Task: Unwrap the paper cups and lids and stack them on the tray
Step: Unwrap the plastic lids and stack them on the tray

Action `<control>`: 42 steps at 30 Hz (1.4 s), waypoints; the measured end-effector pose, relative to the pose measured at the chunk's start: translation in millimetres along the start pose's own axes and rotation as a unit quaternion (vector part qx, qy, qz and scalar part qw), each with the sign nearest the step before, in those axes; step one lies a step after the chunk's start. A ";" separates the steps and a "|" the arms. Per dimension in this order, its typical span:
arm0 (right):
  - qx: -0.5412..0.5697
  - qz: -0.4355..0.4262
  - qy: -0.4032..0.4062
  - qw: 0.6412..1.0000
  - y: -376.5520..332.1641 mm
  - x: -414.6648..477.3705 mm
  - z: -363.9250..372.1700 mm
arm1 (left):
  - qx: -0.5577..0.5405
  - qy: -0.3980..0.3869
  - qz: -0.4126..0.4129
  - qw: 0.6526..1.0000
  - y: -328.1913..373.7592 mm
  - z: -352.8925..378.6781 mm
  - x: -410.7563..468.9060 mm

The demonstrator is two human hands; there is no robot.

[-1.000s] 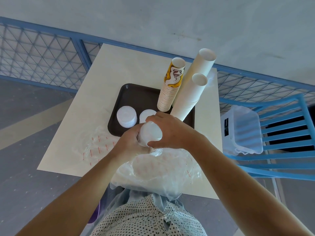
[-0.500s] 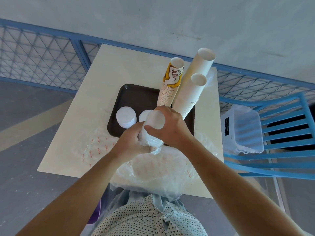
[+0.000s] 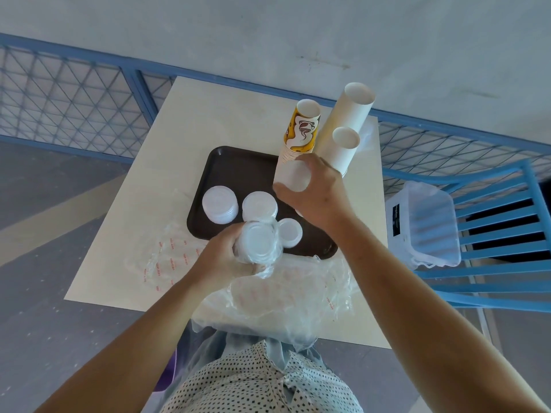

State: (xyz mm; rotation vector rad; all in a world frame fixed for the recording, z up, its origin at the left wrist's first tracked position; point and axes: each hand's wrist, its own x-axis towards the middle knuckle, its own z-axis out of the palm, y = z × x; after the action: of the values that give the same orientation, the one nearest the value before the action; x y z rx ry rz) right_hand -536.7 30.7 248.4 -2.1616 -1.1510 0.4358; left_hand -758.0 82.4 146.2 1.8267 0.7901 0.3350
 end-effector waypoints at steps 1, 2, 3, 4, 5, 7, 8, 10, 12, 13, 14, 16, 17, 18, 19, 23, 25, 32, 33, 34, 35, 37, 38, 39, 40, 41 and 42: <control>-0.017 -0.004 -0.001 1.000 6.0 0.7 -4.1 | 0.001 0.004 -0.006 1.000 -3.6 -2.7 -1.7; -0.039 -0.010 -0.003 0.999 13.8 0.9 -6.5 | 0.002 0.007 -0.012 1.000 -7.5 -5.3 -3.5; -0.064 -0.014 -0.009 0.998 22.8 0.3 -6.7 | 0.001 0.011 -0.018 1.000 -11.3 -7.7 -5.3; -0.090 -0.015 -0.022 0.996 32.0 -1.2 -5.0 | 0.000 0.014 -0.024 1.000 -14.4 -10.1 -7.4; -0.118 -0.014 -0.041 0.992 40.6 -3.3 -1.2 | 0.000 0.018 -0.028 0.999 -17.0 -12.1 -9.1; -0.174 -0.010 -0.091 0.981 55.3 -8.1 11.4 | 0.000 0.026 -0.035 0.999 -21.3 -14.9 -11.4; -0.199 -0.011 -0.115 0.973 60.7 -10.3 19.4 | 0.003 0.029 -0.038 0.999 -23.0 -16.0 -12.0; -0.233 -0.016 -0.152 0.960 69.1 -13.4 36.5 | 0.011 0.029 -0.044 0.999 -25.6 -16.7 -12.7; -0.245 -0.013 -0.176 0.953 75.3 -13.6 52.3 | 0.012 0.029 -0.049 0.998 -26.4 -16.7 -12.9; -0.245 -0.007 -0.186 0.952 78.2 -12.6 59.7 | 0.011 0.028 -0.049 0.998 -26.1 -16.2 -13.0; -0.245 -0.001 -0.194 0.950 80.3 -11.5 66.2 | 0.011 0.028 -0.049 0.998 -25.2 -16.0 -13.3; -0.256 0.004 -0.201 0.946 83.7 -7.9 78.0 | 0.017 0.028 -0.048 0.998 -24.1 -15.5 -14.0; -0.263 0.004 -0.201 0.944 85.0 -5.9 83.0 | 0.021 0.030 -0.046 0.998 -24.1 -15.2 -14.3; -0.268 0.004 -0.199 0.943 86.1 -4.5 87.6 | 0.025 0.031 -0.046 0.998 -24.1 -15.1 -15.0; -0.272 0.003 -0.196 0.942 87.5 -3.2 92.1 | 0.028 0.033 -0.046 0.998 -24.2 -14.7 -15.5; -0.282 0.010 -0.194 0.940 93.5 -3.6 105.9 | 0.030 0.038 -0.049 0.998 -26.0 -12.8 -17.7; -0.286 0.018 -0.186 0.940 96.4 -4.9 110.7 | 0.033 0.041 -0.051 0.997 -27.0 -12.8 -18.2; -0.220 0.074 -0.170 0.958 108.3 -10.0 121.8 | 0.034 0.045 -0.055 0.997 -28.8 -14.6 -19.0; -0.219 0.076 -0.165 0.959 109.4 -10.5 123.1 | 0.035 0.045 -0.055 0.997 -28.4 -14.7 -18.7; -0.224 0.075 -0.158 0.959 110.4 -11.3 124.2 | 0.036 0.045 -0.055 0.997 -27.7 -14.7 -18.4; -0.233 0.073 -0.151 0.958 111.0 -12.2 125.6 | 0.035 0.045 -0.054 0.997 -27.4 -14.4 -18.2; -0.249 0.073 -0.133 0.956 111.8 -14.8 127.8 | 0.034 0.044 -0.053 0.997 -27.1 -13.0 -17.8; -0.252 0.073 -0.123 0.957 112.6 -16.1 128.9 | 0.035 0.044 -0.053 0.997 -27.2 -12.1 -17.8; -0.251 0.071 -0.113 0.959 113.6 -16.9 130.0 | 0.036 0.043 -0.053 0.997 -27.4 -11.0 -17.5; -0.248 0.067 -0.106 0.961 115.0 -17.4 131.0 | 0.037 0.042 -0.054 0.997 -26.9 -10.2 -17.6; -0.245 0.062 -0.100 0.962 116.3 -17.6 132.0 | 0.038 0.043 -0.055 0.997 -26.7 -9.2 -17.4; -0.243 0.058 -0.096 0.964 117.3 -17.7 132.4 | 0.040 0.043 -0.055 0.997 -26.1 -8.4 -17.4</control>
State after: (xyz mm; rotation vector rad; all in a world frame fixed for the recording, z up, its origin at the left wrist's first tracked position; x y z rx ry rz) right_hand -548.0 18.7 71.4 -2.6685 -1.3497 0.4599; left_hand -785.0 82.6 128.1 1.8438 0.9716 0.3172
